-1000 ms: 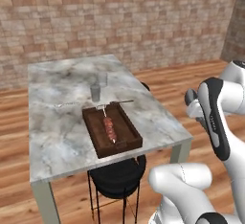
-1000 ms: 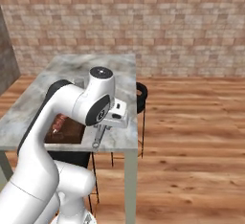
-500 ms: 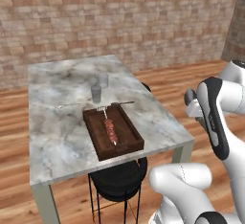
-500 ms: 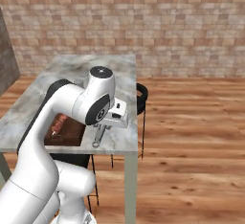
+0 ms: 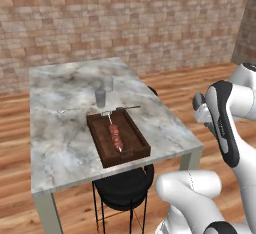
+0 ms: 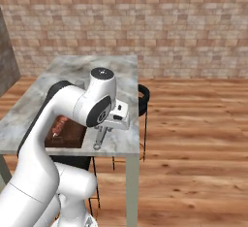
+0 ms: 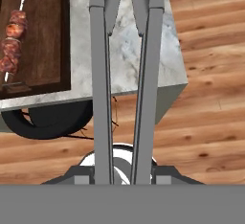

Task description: Take the tongs from the drawer on the right and place them on the dining counter next to the tray containing the kebab skewer.

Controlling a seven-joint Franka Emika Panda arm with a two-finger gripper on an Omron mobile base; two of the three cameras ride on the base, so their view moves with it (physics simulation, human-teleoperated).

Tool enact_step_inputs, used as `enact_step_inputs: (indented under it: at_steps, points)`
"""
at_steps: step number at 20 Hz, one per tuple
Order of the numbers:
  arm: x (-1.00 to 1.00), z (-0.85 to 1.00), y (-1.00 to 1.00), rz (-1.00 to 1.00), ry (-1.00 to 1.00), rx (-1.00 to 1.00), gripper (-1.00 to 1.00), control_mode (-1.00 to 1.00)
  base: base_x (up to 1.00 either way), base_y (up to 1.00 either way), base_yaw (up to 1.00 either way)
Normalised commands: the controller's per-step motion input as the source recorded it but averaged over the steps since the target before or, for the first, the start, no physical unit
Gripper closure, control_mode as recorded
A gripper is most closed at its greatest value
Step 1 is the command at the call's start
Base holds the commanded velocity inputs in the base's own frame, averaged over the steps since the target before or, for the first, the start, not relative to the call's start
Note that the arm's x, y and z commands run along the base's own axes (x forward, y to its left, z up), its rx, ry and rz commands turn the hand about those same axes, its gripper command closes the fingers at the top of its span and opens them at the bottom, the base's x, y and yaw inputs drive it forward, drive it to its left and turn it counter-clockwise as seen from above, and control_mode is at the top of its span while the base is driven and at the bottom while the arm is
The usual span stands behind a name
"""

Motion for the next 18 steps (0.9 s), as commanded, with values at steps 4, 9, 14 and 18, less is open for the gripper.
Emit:
enact_step_inputs:
  at_steps: [4,9,14,18]
  points:
    - [0.00,0.00,0.00,0.00,0.00,0.00,1.00,1.00,0.03,0.00,0.00]
    - [0.29,0.00,0.03,0.00,0.00,0.00,1.00,-1.00,0.03,0.00,0.00]
    - [0.74,0.00,0.38,0.00,0.01,0.00,1.00,-1.00,0.00,0.00,0.00]
    - [0.65,-0.03,0.41,0.00,0.00,0.00,1.00,-1.00,0.00,0.00,0.00]
